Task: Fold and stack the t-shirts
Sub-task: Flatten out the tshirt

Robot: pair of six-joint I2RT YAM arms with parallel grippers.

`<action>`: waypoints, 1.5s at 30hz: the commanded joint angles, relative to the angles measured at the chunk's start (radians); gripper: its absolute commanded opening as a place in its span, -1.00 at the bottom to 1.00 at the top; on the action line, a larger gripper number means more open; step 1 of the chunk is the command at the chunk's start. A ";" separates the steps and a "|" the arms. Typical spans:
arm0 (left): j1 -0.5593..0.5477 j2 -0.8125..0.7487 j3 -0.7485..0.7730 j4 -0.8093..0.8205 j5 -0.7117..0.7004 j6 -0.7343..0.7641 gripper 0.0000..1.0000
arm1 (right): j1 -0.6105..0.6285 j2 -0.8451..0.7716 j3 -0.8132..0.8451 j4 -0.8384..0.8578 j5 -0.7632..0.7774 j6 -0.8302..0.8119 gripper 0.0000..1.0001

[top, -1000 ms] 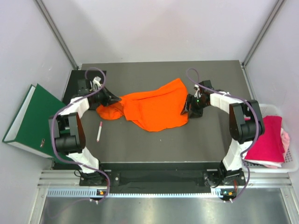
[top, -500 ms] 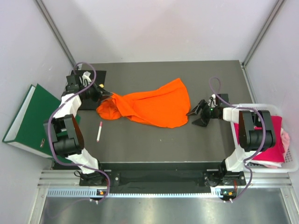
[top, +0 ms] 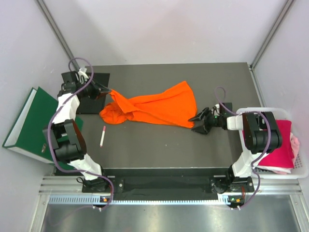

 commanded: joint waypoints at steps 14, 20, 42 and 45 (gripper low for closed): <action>0.056 -0.112 0.079 -0.008 0.023 -0.018 -1.00 | 0.077 0.153 0.014 0.427 0.056 0.353 0.27; 0.055 -0.116 0.067 -0.009 0.015 -0.015 -1.00 | 0.171 0.078 -0.053 0.378 0.073 0.468 0.27; 0.055 -0.098 0.061 0.003 0.022 -0.004 -1.00 | 0.215 0.172 -0.076 0.451 0.261 0.523 0.18; 0.055 -0.098 0.062 -0.009 0.017 0.005 -1.00 | 0.217 0.166 -0.056 0.422 0.270 0.522 -0.04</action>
